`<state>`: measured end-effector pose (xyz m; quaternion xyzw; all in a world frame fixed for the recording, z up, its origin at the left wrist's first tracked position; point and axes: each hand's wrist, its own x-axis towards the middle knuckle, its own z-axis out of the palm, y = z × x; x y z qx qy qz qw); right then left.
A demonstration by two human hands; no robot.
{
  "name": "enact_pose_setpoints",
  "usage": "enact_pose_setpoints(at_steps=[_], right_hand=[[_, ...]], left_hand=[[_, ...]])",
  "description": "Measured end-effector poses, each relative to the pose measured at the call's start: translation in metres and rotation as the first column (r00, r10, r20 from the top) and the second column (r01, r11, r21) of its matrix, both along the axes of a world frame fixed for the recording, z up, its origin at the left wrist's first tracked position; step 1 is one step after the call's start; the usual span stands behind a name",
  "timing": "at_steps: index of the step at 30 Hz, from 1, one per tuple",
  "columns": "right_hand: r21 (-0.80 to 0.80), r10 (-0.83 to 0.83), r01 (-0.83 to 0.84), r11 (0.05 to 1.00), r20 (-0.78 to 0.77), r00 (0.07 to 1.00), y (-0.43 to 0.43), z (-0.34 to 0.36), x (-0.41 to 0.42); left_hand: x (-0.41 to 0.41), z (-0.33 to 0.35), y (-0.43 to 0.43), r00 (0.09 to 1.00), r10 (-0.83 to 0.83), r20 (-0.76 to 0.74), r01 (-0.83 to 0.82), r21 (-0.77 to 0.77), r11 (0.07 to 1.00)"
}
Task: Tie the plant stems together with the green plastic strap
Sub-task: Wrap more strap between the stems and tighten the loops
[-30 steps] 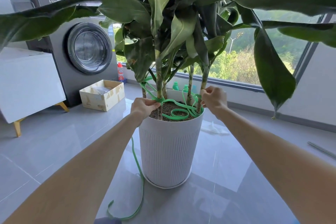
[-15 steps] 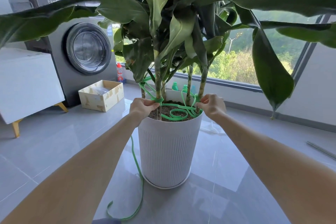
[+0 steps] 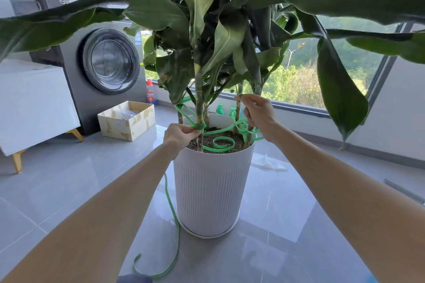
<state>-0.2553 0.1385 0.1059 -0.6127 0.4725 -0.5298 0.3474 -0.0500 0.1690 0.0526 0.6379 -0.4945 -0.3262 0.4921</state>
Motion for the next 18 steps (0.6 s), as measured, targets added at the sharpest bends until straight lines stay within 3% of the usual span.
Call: enact_pose_setpoints(at_steps=[6,7,9,13,16,18], right_hand=[[0.150,0.105,-0.138,0.979,0.209,0.972,-0.005,-0.002,0.007],[0.185,0.091,-0.122,0.975,0.166,0.982,-0.008,-0.007,0.006],[0.229,0.069,-0.048,0.972,-0.082,0.994,-0.013,-0.020,0.002],[0.132,0.026,0.061,0.989,-0.573,0.819,-0.013,-0.035,-0.007],[0.036,-0.061,0.116,0.993,-0.676,0.735,-0.011,-0.037,-0.012],[0.019,-0.109,0.151,0.988,-0.607,0.787,-0.010,-0.038,-0.014]], left_hand=[[0.000,0.000,0.000,1.000,-0.003,-0.008,0.003,-0.004,1.000],[0.000,-0.001,-0.001,1.000,-0.004,-0.009,0.004,-0.003,1.000],[0.001,-0.001,-0.002,1.000,-0.002,-0.010,0.002,0.003,1.000],[0.001,-0.002,-0.003,1.000,0.005,-0.008,-0.005,0.009,1.000],[0.001,-0.002,-0.003,1.000,0.000,-0.008,0.000,0.009,1.000],[0.001,-0.001,-0.003,1.000,-0.002,-0.008,0.002,0.003,1.000]])
